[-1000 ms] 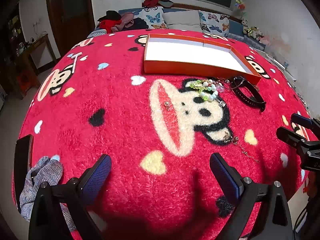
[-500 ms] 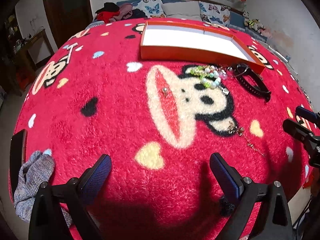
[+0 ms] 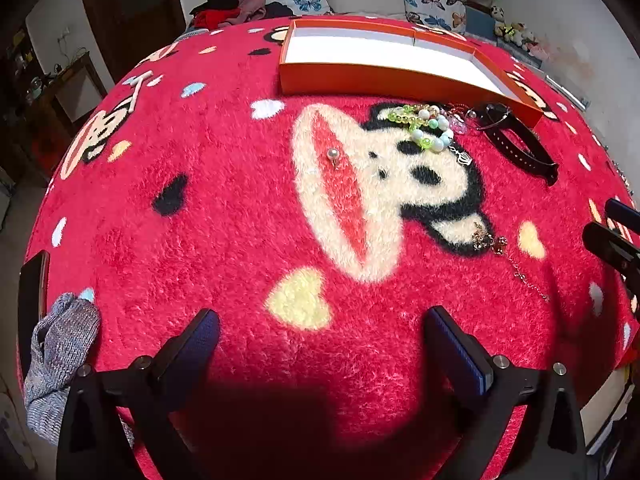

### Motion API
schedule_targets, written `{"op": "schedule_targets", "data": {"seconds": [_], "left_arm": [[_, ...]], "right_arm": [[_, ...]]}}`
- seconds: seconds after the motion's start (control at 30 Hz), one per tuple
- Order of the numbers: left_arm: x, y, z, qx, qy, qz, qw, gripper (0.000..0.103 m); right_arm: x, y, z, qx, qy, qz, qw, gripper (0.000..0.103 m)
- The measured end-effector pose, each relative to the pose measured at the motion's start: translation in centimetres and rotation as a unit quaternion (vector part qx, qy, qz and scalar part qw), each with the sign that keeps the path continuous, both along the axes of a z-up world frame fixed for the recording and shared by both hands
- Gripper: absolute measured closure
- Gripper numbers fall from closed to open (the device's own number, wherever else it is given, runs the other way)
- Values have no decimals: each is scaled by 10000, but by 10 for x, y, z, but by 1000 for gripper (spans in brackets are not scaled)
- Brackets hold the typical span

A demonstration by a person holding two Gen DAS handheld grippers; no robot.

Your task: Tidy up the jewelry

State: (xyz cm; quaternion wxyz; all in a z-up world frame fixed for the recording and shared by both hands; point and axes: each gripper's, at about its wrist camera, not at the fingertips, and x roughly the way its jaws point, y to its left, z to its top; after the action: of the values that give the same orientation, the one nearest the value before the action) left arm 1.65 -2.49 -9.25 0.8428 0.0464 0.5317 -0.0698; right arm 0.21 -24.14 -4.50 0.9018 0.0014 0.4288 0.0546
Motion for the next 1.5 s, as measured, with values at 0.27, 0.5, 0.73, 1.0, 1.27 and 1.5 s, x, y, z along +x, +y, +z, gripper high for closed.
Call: {"op": "schedule_targets", "data": {"seconds": [0.27, 0.5, 0.73, 1.0, 1.27, 1.5], "left_arm": [[0, 1, -1, -6, 15, -28, 10000, 0], [-8, 1, 4, -52, -211, -102, 9997, 0], [-20, -22, 34, 32, -894, -761, 9931, 5], [-28, -53, 36, -365, -715, -1379, 9872, 28], [-27, -72, 35, -461, -699, -1653, 9827, 46], [-12, -83, 29, -593, -609, -1859, 9789, 76]], "right_arm": [[0, -1, 2, 8, -56, 16, 10000, 0], [2, -2, 2, -78, -43, 75, 9999, 0], [6, -7, 0, -36, -14, 101, 9999, 0], [5, -13, -1, -3, -23, 131, 9999, 0], [7, -22, -7, 154, 17, 97, 9998, 0], [8, -27, -11, 257, 34, 139, 9996, 0]]}}
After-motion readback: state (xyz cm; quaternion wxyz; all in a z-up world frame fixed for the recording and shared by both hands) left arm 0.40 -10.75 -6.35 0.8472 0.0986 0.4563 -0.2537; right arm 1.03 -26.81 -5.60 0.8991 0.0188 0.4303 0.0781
